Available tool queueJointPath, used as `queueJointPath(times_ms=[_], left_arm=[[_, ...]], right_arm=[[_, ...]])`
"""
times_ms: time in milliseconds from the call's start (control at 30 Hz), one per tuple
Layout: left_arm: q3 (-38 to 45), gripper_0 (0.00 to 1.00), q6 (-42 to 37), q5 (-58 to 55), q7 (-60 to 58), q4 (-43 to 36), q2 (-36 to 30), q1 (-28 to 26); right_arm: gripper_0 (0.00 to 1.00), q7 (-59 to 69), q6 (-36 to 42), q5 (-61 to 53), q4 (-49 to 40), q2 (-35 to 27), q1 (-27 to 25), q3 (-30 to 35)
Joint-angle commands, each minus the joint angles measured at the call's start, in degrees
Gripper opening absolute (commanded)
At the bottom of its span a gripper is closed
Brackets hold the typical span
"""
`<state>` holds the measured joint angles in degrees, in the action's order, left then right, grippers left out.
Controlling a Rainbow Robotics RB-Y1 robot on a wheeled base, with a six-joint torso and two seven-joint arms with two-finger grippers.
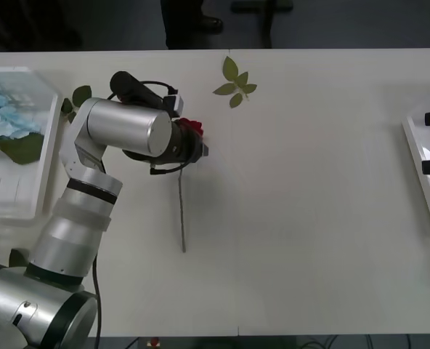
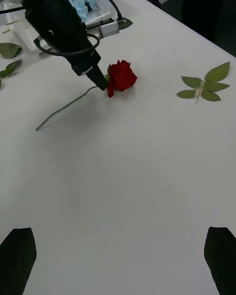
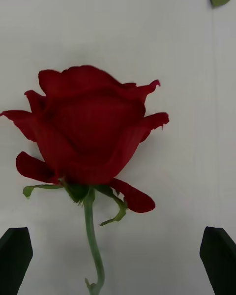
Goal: Place the red flowers into the right box and the blue flowers into the left box. If a person shows an open palm, hand one flower to the person first, then continue sorting.
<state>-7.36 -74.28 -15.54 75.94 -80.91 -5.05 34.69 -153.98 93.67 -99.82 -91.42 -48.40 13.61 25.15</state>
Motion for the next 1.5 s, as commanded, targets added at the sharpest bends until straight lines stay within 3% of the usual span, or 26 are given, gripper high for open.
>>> queueJointPath(times_ms=[33, 167, 233, 333, 400, 467, 900, 1267, 1500], left_arm=[[0.5, 1.0, 2.1, 1.2, 2.4, 2.6, -1.0, 0.9], [0.5, 1.0, 5.4, 1.9, 3.1, 5.7, -1.1, 1.0], [0.5, 0.88, 5.9, 2.3, 3.2, 6.3, -1.1, 1.0], [0.5, 0.55, 5.9, 2.7, 3.5, 6.5, -1.3, 1.0], [0.5, 0.18, 5.9, 3.0, 3.5, 6.5, -1.6, 1.0], [0.4, 0.0, 5.9, 3.0, 3.6, 6.5, -1.7, 1.0], [0.9, 0.0, 5.4, 3.0, 3.4, 4.4, -3.4, 1.7], [8.9, 0.0, -13.0, 0.7, 3.2, -11.4, -9.8, 7.5], [16.0, 0.0, -19.5, -2.6, 3.1, -17.6, -19.6, 7.9]], right_arm=[[1.0, -1.0, -0.3, -0.5, -0.6, -1.7, 0.6, 0.7], [1.0, -1.0, -0.3, -0.5, -0.6, -1.7, 0.6, 0.7], [1.0, -1.0, -0.3, -0.5, -0.6, -1.7, 0.6, 0.7], [1.0, -1.0, -0.3, -0.5, -0.6, -1.7, 0.6, 0.7], [1.0, -1.0, -0.3, -0.5, -0.6, -1.7, 0.6, 0.7], [1.0, -1.0, -0.3, -0.5, -0.6, -1.7, 0.6, 0.7], [1.0, -1.0, -0.3, -0.5, -0.6, -1.7, 0.6, 0.7], [1.0, -1.0, -0.3, -0.5, -0.6, -1.7, 0.6, 0.7], [1.0, -1.0, -0.1, 0.1, 0.0, -0.6, -0.7, 0.0]])
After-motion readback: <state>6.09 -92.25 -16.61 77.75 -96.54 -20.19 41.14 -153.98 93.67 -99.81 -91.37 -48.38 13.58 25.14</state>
